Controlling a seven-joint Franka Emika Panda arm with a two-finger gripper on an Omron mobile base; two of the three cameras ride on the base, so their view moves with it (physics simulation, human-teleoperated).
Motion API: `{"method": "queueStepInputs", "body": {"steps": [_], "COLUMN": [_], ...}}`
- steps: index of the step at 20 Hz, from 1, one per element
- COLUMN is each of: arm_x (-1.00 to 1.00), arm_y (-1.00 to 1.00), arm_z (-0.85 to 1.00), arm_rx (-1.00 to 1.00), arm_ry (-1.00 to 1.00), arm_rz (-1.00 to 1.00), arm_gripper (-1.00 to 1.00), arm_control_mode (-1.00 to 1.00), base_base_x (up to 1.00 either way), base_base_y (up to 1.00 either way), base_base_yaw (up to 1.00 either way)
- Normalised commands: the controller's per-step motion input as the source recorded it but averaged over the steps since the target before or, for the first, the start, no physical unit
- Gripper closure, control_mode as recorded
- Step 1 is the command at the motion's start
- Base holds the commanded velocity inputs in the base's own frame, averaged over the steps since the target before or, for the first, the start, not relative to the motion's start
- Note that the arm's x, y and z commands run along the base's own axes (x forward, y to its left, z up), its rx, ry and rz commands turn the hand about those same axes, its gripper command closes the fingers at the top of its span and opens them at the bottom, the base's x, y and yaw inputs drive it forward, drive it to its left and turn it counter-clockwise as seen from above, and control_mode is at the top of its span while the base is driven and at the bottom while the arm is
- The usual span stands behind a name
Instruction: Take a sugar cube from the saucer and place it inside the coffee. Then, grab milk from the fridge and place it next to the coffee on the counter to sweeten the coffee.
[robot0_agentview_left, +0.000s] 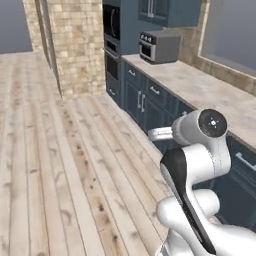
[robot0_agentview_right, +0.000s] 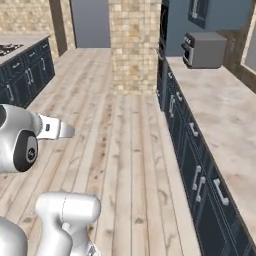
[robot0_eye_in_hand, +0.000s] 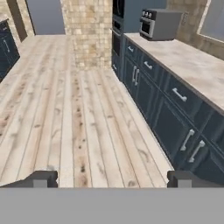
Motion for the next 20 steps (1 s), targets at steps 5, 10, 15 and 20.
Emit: {"method": "queueStepInputs", "body": {"steps": [5, 10, 15, 20], "arm_x": [0.0, 0.0, 0.0, 0.0], "arm_y": [0.0, 0.0, 0.0, 0.0], "arm_z": [0.0, 0.0, 0.0, 0.0], "arm_rx": [0.0, 0.0, 0.0, 0.0], "arm_ry": [0.0, 0.0, 0.0, 0.0], "arm_rz": [0.0, 0.0, 0.0, 0.0], "arm_gripper": [-1.0, -1.0, -1.0, -1.0], "arm_control_mode": [1.0, 1.0, 1.0, 1.0], "base_base_x": [0.33, 0.41, 0.49, 0.83], "base_base_y": [0.43, 0.38, 0.24, 0.02], "base_base_yaw": [0.59, 0.56, 0.56, 0.47]}}
